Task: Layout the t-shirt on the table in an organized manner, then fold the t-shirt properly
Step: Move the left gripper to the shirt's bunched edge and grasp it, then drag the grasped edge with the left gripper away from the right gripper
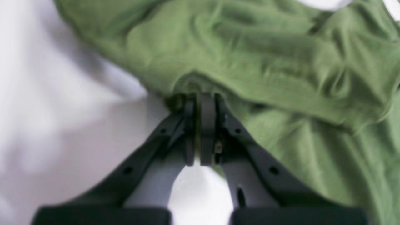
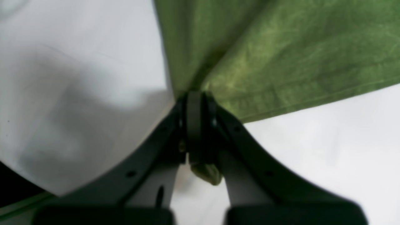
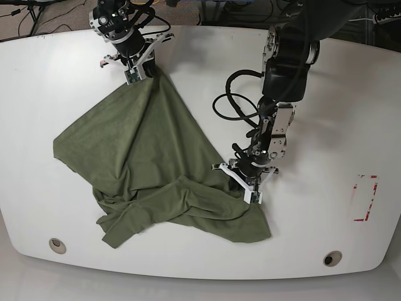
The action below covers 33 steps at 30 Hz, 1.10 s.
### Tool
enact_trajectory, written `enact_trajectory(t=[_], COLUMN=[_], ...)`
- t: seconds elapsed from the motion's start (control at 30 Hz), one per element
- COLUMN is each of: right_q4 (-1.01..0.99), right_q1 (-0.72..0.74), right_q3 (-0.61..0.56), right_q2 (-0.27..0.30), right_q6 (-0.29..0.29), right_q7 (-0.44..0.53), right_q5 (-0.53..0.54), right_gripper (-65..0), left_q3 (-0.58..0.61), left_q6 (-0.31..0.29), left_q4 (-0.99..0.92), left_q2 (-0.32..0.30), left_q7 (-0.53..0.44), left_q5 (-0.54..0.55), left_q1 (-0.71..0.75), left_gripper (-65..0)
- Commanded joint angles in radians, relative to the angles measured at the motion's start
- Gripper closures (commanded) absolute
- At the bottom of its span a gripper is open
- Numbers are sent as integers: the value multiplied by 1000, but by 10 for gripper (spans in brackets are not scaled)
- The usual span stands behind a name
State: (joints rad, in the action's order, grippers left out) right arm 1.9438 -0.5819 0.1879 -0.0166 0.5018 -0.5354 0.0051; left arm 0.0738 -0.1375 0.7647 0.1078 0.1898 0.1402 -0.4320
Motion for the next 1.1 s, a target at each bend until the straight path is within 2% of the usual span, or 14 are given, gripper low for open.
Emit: enact_trajectory(t=[0.0, 0.17, 0.27, 0.43, 0.67, 0.8, 1.07], right_q4=[22, 22, 22, 22, 22, 22, 22], right_q1=[-2, -2, -2, -2, -2, -2, -2], right_q3=[0, -1, -1, -1, 2, 2, -3], right_q2=[4, 4, 4, 4, 4, 4, 27], right_q6=[5, 7, 7, 7, 7, 7, 7], right_q7=[21, 21, 21, 21, 21, 21, 21], right_q5=[14, 14, 14, 14, 14, 14, 22], right_gripper=[0, 0, 0, 0, 0, 0, 0], left_q3=[4, 8, 11, 40, 64, 64, 62], left_q6=[-7, -7, -7, -9, -7, -7, -7], left_q4=[-32, -58, -63, -64, -70, -96, -81], left_q2=[10, 13, 14, 10, -32, -41, -118], left_q7=[-22, -23, -34, -45, -43, -37, 14], left_q5=[6, 6, 3, 2, 2, 2, 5], left_q1=[-29, -31, -31, -31, -20, -1, 61], left_gripper=[-135, -310, -335, -286, -76, -53, -50])
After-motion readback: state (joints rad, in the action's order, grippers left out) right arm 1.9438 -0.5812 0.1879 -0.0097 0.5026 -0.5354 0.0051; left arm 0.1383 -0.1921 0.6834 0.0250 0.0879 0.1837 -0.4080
